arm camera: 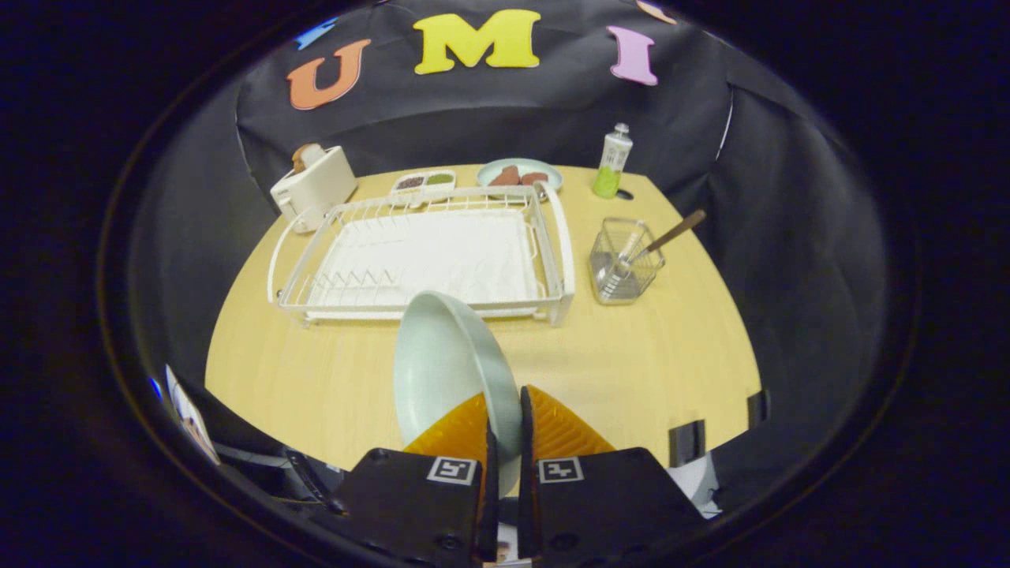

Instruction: Take the plate from the dish rack, then take the spoon from the basket and place it into the plate.

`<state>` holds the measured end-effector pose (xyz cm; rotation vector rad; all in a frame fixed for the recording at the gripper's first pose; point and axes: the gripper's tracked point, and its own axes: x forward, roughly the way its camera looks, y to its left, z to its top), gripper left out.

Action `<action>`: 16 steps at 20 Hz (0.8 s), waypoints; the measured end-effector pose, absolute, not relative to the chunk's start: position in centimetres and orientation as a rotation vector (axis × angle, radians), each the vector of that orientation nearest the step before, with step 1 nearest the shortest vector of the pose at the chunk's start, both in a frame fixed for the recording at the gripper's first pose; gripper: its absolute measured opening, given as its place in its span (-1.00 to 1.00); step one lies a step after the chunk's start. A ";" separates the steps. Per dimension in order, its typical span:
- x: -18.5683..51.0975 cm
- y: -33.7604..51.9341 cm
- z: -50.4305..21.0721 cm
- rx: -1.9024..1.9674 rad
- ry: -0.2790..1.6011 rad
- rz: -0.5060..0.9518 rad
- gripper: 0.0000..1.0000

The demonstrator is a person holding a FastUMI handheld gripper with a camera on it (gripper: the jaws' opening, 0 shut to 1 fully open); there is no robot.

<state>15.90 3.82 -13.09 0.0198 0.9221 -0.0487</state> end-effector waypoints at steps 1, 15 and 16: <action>16.1 3.5 -14.4 0.053 0.933 -0.042 -0.70; 19.2 -1.2 -21.9 0.256 1.011 0.048 -0.48; 19.4 -1.8 -21.8 0.242 0.999 0.034 -0.54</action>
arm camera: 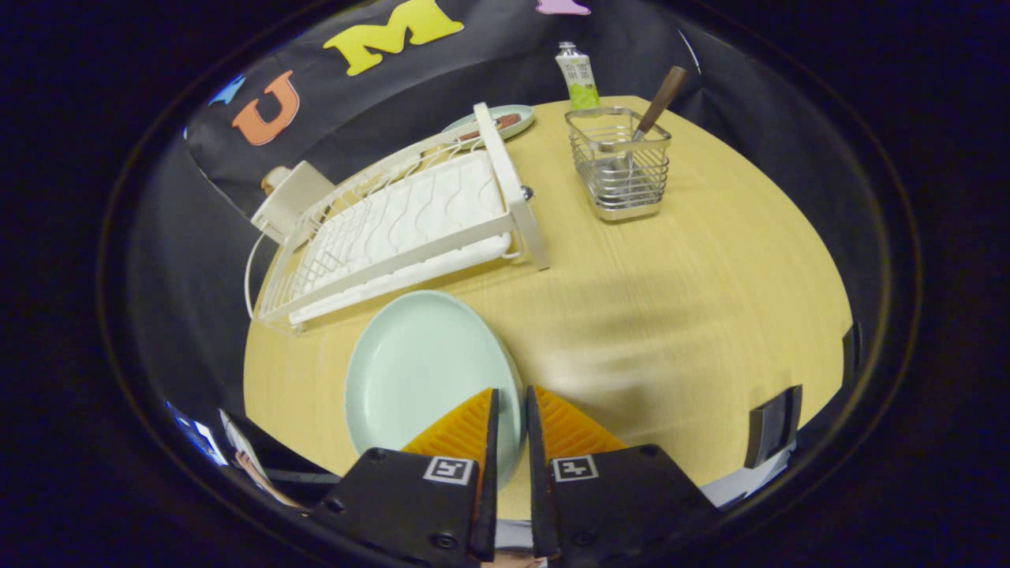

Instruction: Take the plate from the dish rack, then take the spoon from the basket and place it into the plate.

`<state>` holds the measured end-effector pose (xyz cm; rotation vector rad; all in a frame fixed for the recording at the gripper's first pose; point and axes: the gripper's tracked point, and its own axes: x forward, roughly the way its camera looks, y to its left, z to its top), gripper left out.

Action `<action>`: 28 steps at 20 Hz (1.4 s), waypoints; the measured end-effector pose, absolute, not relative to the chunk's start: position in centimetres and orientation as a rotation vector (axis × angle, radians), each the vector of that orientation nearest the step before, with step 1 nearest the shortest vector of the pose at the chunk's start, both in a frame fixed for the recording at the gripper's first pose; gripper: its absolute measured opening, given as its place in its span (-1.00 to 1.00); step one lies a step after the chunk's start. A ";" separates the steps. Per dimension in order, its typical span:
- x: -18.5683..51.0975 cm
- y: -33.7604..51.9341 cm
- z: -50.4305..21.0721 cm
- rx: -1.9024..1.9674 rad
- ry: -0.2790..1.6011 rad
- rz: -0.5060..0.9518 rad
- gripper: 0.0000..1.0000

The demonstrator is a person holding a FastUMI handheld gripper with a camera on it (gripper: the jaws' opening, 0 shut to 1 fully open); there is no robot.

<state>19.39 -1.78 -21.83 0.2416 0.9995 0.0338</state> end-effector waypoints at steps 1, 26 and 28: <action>19.5 -1.7 -21.9 0.238 1.001 0.040 -0.55; 33.2 -14.4 -10.2 0.094 0.307 0.026 0.59; 35.0 -14.5 -10.1 0.073 0.272 0.051 0.59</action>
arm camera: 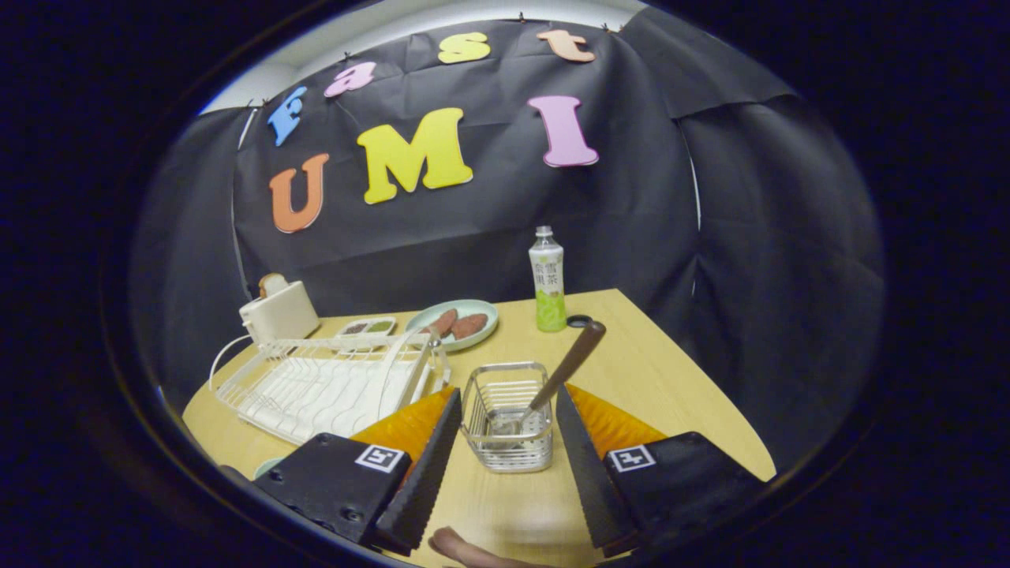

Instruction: Take the plate from the dish rack, then take the spoon from the basket and place it into the plate.

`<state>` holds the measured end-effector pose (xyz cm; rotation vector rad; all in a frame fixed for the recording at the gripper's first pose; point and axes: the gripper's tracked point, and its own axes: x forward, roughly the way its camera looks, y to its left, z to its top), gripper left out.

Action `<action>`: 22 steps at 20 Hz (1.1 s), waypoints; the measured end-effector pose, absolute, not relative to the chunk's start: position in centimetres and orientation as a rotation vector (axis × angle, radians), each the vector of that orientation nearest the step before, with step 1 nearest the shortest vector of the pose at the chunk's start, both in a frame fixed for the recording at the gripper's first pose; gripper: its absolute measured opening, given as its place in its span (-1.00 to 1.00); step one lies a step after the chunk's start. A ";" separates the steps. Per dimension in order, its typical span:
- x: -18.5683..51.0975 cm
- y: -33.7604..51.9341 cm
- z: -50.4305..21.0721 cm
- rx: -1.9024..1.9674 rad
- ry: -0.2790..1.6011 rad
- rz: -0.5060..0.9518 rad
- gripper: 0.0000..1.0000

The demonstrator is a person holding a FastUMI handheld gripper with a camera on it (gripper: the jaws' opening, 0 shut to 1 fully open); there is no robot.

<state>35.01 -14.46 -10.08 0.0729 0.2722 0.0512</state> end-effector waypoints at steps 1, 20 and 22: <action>35.8 -14.7 -10.3 0.060 0.265 0.046 0.59; 44.0 -15.2 -12.2 0.069 0.349 0.041 0.30; 44.5 -15.7 -12.2 0.062 0.344 -0.001 0.10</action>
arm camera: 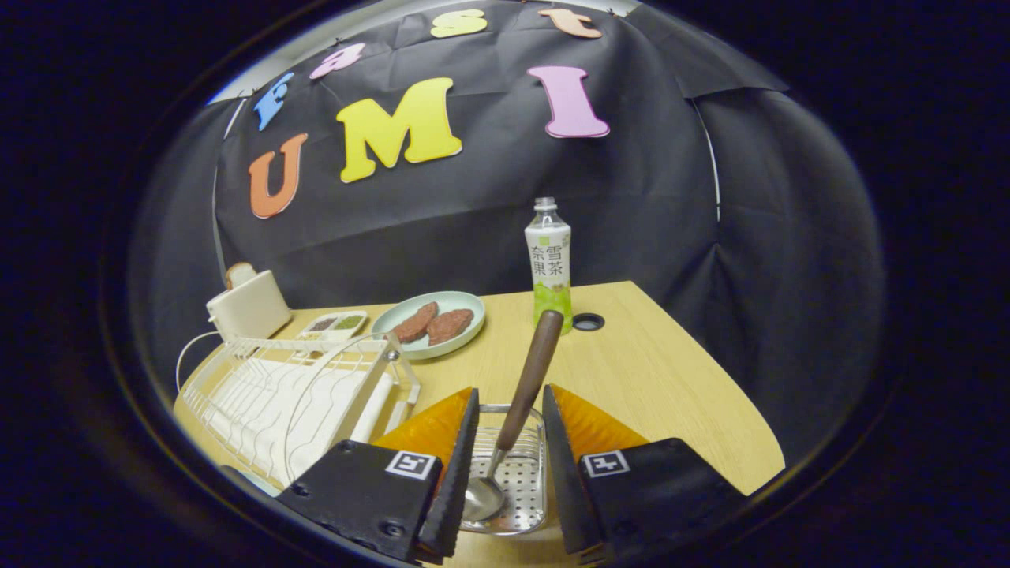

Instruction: Take the plate from the dish rack, then take the spoon from the basket and place it into the plate.

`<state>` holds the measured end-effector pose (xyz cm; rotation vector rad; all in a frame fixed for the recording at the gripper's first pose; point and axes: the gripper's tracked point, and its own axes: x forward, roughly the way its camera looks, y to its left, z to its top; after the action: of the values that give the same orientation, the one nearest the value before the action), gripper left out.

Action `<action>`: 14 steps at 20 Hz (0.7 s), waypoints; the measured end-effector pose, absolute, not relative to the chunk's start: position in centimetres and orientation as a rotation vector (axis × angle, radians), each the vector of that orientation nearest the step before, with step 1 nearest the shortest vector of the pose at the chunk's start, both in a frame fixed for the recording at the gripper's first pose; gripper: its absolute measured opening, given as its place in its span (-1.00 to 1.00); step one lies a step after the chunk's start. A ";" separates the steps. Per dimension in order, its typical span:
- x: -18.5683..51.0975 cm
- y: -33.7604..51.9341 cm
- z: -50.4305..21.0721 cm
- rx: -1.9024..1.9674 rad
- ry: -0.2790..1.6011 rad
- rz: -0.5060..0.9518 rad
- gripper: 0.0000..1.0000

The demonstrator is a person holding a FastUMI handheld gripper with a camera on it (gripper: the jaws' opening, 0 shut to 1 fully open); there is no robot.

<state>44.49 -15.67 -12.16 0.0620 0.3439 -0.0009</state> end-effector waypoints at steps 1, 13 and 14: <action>44.3 -16.0 -12.2 0.050 0.337 -0.024 0.02; 42.3 -16.6 -11.7 0.096 0.323 -0.028 -0.68; 42.5 -16.6 -11.8 0.092 0.323 -0.035 -0.68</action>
<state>42.49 -16.59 -11.78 0.0917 0.3231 -0.0348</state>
